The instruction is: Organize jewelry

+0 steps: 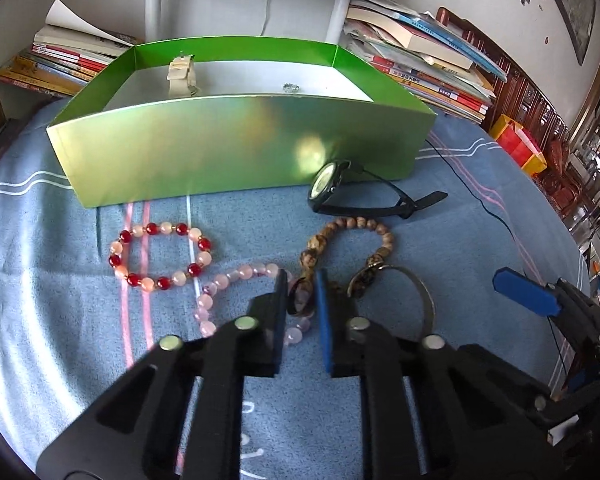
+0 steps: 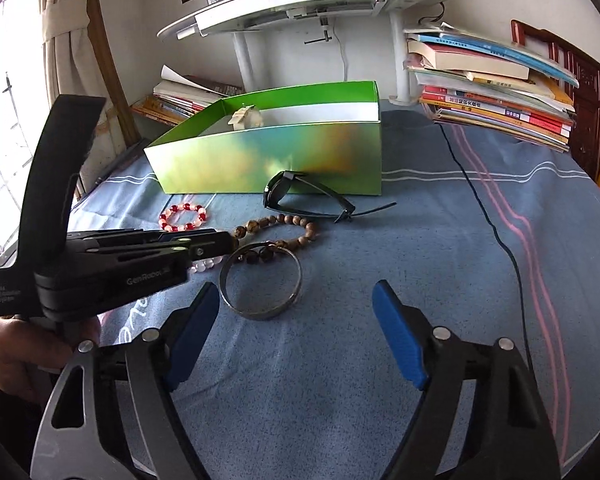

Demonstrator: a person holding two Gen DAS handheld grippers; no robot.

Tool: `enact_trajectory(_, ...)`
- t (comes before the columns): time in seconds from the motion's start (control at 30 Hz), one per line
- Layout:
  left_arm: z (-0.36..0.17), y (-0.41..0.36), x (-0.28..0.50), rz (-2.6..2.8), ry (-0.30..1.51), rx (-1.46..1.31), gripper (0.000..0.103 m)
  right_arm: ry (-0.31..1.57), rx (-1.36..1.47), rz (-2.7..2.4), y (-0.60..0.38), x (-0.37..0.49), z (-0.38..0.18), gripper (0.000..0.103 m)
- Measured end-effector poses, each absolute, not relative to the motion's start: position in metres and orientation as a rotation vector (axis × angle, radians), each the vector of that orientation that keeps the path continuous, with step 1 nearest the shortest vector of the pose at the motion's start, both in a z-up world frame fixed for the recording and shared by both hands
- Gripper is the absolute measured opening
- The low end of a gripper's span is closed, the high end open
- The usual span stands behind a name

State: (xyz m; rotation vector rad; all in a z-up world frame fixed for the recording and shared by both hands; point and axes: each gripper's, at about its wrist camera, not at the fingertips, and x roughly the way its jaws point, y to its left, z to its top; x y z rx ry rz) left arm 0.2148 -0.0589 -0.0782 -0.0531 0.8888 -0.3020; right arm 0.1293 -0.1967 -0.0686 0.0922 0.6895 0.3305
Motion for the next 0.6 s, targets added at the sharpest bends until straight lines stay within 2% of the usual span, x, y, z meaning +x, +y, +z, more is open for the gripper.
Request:
enact_trajectory(0.17,-0.067,-0.048,0.209,-0.325,0.847,-0.111,0.007,0.695,0.079,0.336,-0.193,0.131,-0.068,0.079)
enact_trajectory(0.47,-0.01,-0.011,0.159,-0.27,0.679,-0.147,0.007,0.659,-0.003,0.424,-0.156,0.148,-0.05,0.079)
enact_trajectory(0.53,-0.002,-0.003,0.145,-0.222,0.654,-0.114,0.007,0.679,-0.061,0.471,-0.136,0.157,-0.051,0.07)
enact_trajectory(0.6,0.001,0.006,0.135,-0.196,0.648,-0.11,0.007,0.728,-0.108,0.526,-0.114,0.169,-0.056,0.057)
